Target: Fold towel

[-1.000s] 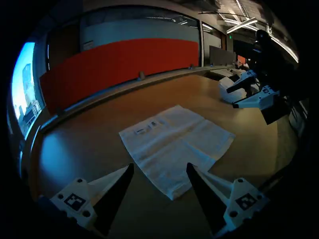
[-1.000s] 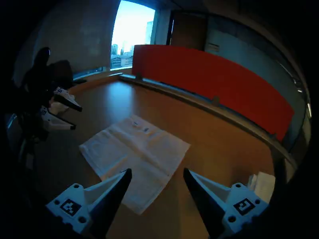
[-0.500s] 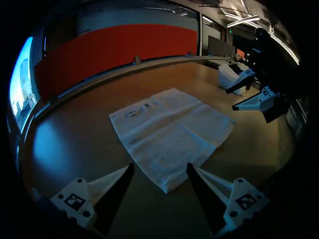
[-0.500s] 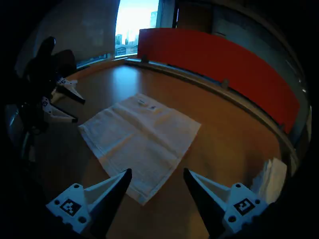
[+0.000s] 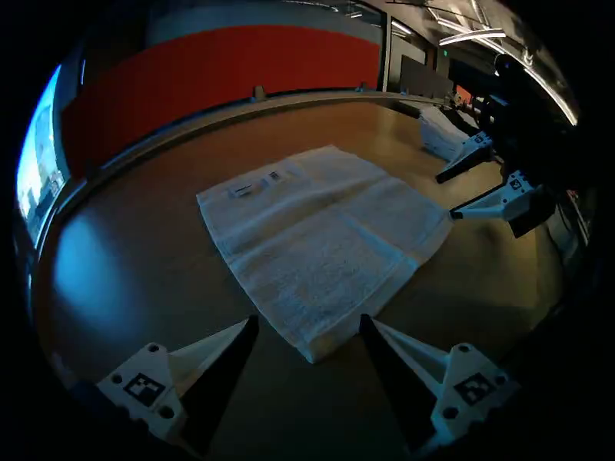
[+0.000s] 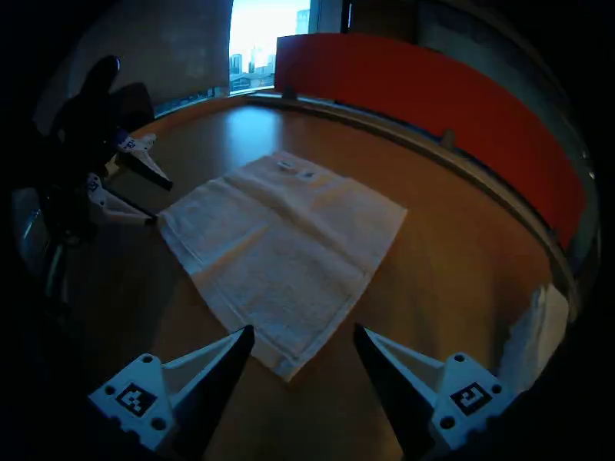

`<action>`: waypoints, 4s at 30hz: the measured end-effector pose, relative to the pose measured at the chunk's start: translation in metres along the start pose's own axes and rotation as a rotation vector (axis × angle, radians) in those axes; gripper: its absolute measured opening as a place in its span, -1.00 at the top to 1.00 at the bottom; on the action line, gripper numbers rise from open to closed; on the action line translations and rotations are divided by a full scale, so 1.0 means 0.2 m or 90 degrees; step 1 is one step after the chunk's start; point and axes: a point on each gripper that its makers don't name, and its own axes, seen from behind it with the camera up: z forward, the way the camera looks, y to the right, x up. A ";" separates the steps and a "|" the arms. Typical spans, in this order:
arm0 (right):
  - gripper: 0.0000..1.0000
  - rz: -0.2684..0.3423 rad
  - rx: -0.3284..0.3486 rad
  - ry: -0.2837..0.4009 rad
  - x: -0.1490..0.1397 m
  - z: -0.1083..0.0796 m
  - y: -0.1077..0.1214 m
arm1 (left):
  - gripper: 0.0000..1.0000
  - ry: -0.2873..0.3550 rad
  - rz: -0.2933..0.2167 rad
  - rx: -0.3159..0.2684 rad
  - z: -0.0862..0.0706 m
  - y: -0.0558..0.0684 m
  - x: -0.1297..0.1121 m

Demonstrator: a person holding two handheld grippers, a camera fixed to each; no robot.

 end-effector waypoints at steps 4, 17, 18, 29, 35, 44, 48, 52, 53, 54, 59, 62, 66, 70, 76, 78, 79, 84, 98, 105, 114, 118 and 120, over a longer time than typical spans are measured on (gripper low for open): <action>-1.00 0.000 0.006 -0.009 -0.03 0.02 -0.01 | -0.95 -0.015 0.000 -0.004 0.02 0.01 -0.03; -0.77 -0.006 0.028 -0.035 -0.11 0.04 -0.02 | -0.93 -0.058 -0.003 -0.001 0.05 0.00 -0.10; -0.74 -0.006 0.030 -0.037 -0.11 0.04 -0.03 | -0.93 -0.058 -0.001 -0.001 0.05 0.00 -0.10; -0.47 -0.004 0.051 -0.041 -0.13 0.04 -0.05 | -0.83 -0.059 0.020 -0.002 0.06 0.01 -0.11; -0.27 -0.010 0.058 -0.041 -0.13 0.04 -0.06 | -0.73 -0.062 0.018 -0.001 0.06 0.02 -0.11; 0.19 -0.012 0.063 -0.042 -0.12 0.05 -0.07 | -0.01 -0.070 0.014 0.004 0.06 0.03 -0.11; 0.54 -0.010 0.069 -0.041 -0.12 0.04 -0.09 | 0.50 -0.073 0.005 0.014 0.06 0.02 -0.10; 0.69 -0.009 0.070 -0.030 -0.09 0.04 -0.10 | 0.67 -0.075 0.000 0.018 0.06 0.02 -0.10; 0.70 -0.009 0.068 -0.026 -0.07 0.04 -0.10 | 0.68 -0.076 0.000 0.019 0.06 0.02 -0.09; 0.70 -0.008 0.067 -0.023 -0.07 0.04 -0.10 | 0.69 -0.075 -0.003 0.020 0.05 0.02 -0.09; 0.70 -0.001 0.059 -0.009 -0.01 0.01 -0.09 | 0.69 -0.067 -0.013 0.022 0.02 0.02 -0.06; 0.70 0.003 0.054 0.001 0.03 -0.01 -0.07 | 0.69 -0.060 -0.014 0.027 0.00 0.01 -0.03; 0.70 0.005 0.047 0.010 0.08 -0.05 -0.06 | 0.69 -0.050 -0.016 0.032 -0.05 0.00 0.03; 0.70 0.001 0.042 0.023 0.16 -0.09 -0.04 | 0.69 -0.041 -0.016 0.040 -0.09 0.00 0.10; 0.70 -0.017 0.030 0.042 0.28 -0.17 0.00 | 0.69 -0.029 -0.012 0.046 -0.17 -0.01 0.19; 0.70 -0.022 0.028 0.047 0.31 -0.19 0.00 | 0.69 -0.025 -0.012 0.048 -0.20 -0.01 0.22; 0.70 -0.024 0.027 0.049 0.33 -0.21 0.01 | 0.69 -0.023 -0.012 0.049 -0.21 -0.01 0.23; 0.70 -0.034 0.022 0.060 0.40 -0.27 0.02 | 0.69 -0.018 -0.016 0.050 -0.27 0.00 0.29; 0.70 -0.041 0.017 0.075 0.48 -0.42 -0.01 | 0.69 -0.005 -0.019 0.048 -0.41 0.03 0.38; 0.70 -0.041 0.019 0.078 0.49 -0.49 -0.03 | 0.69 -0.003 -0.020 0.045 -0.48 0.06 0.40; 0.70 -0.047 0.028 0.075 0.48 -0.55 -0.05 | 0.69 -0.008 -0.028 0.038 -0.55 0.13 0.38; 0.70 -0.052 0.029 0.073 0.48 -0.57 -0.06 | 0.69 -0.008 -0.030 0.035 -0.58 0.15 0.38; 0.70 -0.053 0.030 0.073 0.48 -0.58 -0.06 | 0.69 -0.008 -0.031 0.034 -0.59 0.16 0.39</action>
